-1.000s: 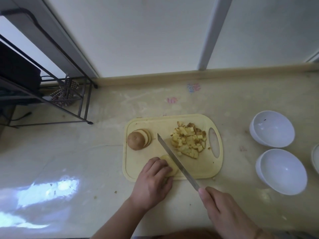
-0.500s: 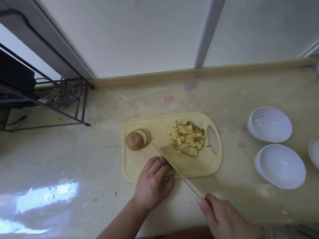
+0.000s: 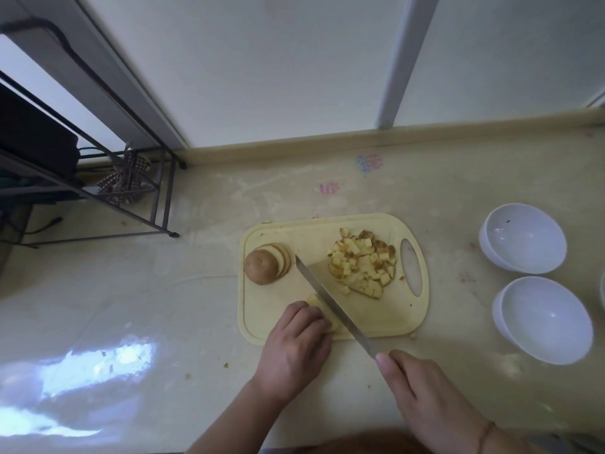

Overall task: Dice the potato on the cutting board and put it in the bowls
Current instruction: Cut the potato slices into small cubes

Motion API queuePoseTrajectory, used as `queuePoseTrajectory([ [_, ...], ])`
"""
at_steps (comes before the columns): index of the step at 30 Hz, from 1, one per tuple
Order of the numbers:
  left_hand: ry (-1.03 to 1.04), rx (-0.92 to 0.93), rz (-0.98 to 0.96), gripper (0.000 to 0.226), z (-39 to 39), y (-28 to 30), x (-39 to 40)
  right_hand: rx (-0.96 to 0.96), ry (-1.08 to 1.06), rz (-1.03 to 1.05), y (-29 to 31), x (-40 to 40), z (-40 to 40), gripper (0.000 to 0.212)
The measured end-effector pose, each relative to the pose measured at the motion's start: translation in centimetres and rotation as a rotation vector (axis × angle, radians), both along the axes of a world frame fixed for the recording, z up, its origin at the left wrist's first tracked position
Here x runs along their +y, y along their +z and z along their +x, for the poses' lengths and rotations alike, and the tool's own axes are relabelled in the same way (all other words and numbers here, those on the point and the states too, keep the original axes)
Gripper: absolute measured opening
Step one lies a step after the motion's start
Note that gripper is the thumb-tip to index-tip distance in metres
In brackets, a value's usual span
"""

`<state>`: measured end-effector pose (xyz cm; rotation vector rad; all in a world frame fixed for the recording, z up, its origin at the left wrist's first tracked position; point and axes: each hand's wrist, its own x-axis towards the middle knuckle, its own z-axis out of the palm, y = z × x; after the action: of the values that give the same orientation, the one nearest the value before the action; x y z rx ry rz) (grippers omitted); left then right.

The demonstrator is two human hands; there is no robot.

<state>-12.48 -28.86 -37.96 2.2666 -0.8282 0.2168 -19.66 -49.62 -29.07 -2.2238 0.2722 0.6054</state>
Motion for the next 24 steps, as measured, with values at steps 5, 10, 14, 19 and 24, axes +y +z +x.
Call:
queuePoseTrajectory([
  [5, 0.009, 0.032, -0.016, 0.007, 0.3, 0.0, -0.5, 0.032, 0.016, -0.068, 1.4, 0.6, -0.5, 0.058],
  [10, -0.011, 0.035, -0.031, 0.006, 0.4, -0.1, -0.3, 0.029, 0.028, -0.057, 1.2, 0.3, -1.0, 0.071],
  [14, -0.012, 0.032, -0.025, 0.008, 0.6, -0.2, -0.3, 0.042, 0.053, -0.120, 1.3, 0.1, -1.3, 0.045],
  [19, 0.017, 0.048, -0.052, 0.008, 0.3, -0.5, -0.6, 0.025, 0.071, -0.168, 0.5, 1.0, -0.8, 0.075],
  [24, 0.005, 0.024, -0.060, 0.006, 0.4, -0.4, -0.4, -0.023, 0.013, -0.030, -1.3, 0.6, 0.0, 0.093],
])
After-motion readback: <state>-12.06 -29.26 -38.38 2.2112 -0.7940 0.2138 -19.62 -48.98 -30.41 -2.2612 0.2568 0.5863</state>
